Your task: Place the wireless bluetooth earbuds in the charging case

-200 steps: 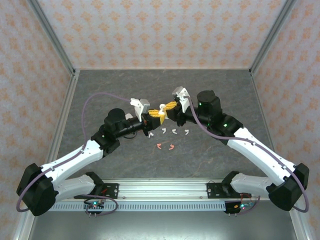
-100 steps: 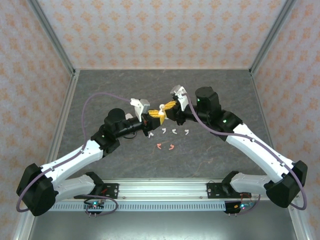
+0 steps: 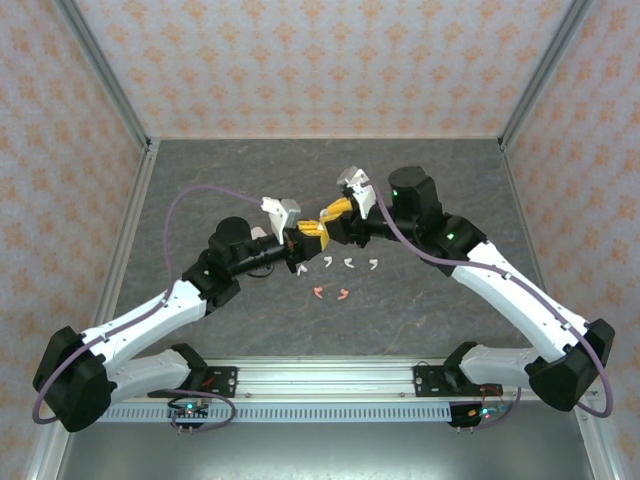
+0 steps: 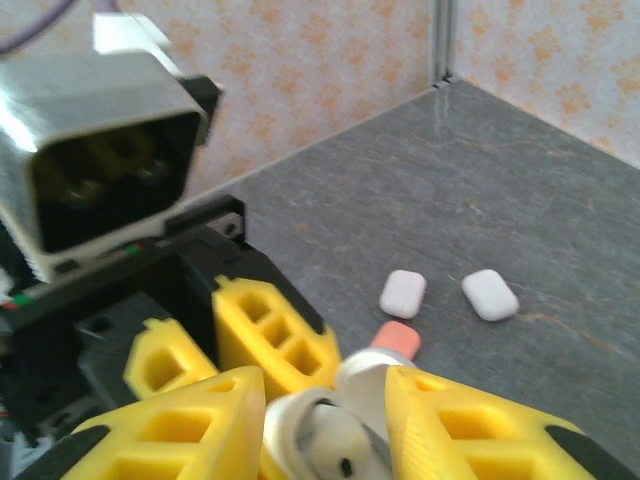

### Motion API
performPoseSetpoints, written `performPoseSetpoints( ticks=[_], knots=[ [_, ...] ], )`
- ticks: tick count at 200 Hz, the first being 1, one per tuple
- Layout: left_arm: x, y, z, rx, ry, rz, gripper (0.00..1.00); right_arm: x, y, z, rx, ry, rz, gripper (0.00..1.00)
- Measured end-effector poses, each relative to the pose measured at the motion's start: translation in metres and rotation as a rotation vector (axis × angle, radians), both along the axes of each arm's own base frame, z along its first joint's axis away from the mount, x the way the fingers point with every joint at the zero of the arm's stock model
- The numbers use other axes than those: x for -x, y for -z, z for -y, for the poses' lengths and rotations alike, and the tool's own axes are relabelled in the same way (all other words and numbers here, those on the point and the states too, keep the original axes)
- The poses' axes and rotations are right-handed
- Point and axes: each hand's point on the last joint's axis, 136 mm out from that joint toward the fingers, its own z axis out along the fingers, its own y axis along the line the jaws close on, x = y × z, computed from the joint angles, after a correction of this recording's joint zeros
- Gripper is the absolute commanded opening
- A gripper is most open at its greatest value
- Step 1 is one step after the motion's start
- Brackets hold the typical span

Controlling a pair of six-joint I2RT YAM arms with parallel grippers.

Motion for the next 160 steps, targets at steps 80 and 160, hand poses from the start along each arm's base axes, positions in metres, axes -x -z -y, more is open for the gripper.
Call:
performPoseSetpoints(
  ticks=[80,160],
  knots=[
    [0.007,-0.019,-0.006,0.034,-0.005,0.047,0.0,-0.025,-0.046,0.025,-0.104,0.142,-0.046,0.53],
    [0.021,-0.038,-0.02,0.061,-0.024,0.123,0.0,-0.094,-0.006,0.071,-0.168,0.487,-0.329,0.51]
  ],
)
